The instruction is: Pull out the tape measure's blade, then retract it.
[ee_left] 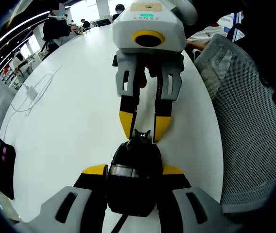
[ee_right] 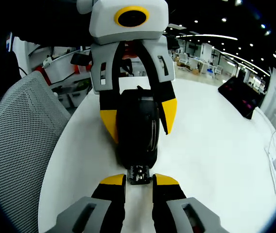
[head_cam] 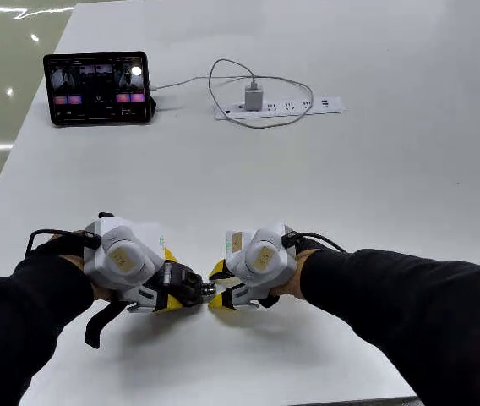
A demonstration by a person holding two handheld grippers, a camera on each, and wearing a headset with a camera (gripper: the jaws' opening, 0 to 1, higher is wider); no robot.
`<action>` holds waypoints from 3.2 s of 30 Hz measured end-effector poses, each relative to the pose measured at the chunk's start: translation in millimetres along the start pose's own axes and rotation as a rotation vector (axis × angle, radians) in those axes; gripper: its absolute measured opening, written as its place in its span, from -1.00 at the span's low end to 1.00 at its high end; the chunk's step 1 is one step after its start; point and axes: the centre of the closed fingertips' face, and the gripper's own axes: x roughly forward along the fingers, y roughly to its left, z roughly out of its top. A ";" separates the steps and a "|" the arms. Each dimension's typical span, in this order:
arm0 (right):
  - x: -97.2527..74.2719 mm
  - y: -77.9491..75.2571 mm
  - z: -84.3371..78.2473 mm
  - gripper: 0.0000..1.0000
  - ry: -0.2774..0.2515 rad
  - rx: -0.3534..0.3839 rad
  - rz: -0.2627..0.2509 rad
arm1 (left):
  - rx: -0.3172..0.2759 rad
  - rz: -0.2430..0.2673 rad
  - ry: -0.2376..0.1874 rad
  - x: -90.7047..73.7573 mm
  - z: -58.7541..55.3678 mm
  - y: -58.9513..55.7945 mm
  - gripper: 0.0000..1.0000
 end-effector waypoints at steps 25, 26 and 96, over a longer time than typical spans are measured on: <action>1.8 -3.1 1.7 -0.80 0.025 -0.001 0.001 | -0.006 0.006 -0.010 0.3 -0.3 0.7 -0.32; 1.5 -3.2 1.4 -0.80 0.023 0.008 0.001 | -0.007 0.005 -0.011 0.1 -0.2 0.6 -0.32; -31.8 -4.3 -30.6 -0.80 0.064 0.060 -0.019 | -0.033 0.027 -0.048 -0.1 2.1 -0.3 -0.32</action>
